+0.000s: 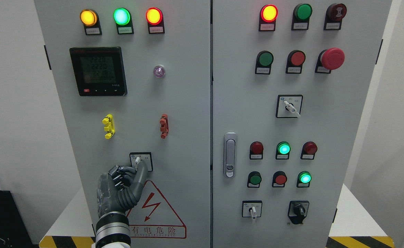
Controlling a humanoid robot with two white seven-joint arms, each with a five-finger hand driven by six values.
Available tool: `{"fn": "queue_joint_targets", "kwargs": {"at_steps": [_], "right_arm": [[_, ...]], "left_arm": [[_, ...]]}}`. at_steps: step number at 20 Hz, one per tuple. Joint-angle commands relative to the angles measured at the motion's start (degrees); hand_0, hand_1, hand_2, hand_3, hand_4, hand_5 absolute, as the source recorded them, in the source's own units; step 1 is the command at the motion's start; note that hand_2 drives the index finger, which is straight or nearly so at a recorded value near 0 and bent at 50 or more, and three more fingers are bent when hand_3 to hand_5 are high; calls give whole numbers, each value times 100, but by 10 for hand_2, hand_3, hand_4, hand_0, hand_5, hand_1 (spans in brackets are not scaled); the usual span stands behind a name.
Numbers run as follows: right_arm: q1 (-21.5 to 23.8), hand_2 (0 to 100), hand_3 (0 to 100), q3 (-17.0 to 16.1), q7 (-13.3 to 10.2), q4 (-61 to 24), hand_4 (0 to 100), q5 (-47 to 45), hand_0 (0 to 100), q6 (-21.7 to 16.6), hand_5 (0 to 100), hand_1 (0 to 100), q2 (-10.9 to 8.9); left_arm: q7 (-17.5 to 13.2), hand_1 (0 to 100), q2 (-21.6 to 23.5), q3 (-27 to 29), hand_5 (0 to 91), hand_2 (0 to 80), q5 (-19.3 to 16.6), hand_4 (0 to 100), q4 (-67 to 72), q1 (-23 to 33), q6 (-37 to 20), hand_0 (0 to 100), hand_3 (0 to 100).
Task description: Turn on light switch 1
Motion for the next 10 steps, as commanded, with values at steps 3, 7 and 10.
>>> {"fn": "queue_joint_targets", "kwargs": {"at_steps": [3, 7, 10], "right_arm": [[0, 0, 0, 0, 1, 0, 0, -141, 0, 2, 0, 0, 0], [0, 0, 0, 0, 1, 0, 0, -141, 0, 2, 0, 0, 0], [0, 0, 0, 0, 1, 0, 0, -141, 0, 2, 0, 0, 0]], "left_arm": [[4, 573, 5, 2, 827, 639, 0, 915, 2, -1, 0, 591, 953], [4, 569, -4, -24, 831, 637, 8, 917, 2, -9, 0, 606, 957], [4, 568, -4, -24, 834, 637, 8, 921, 2, -9, 0, 623, 959]]}}
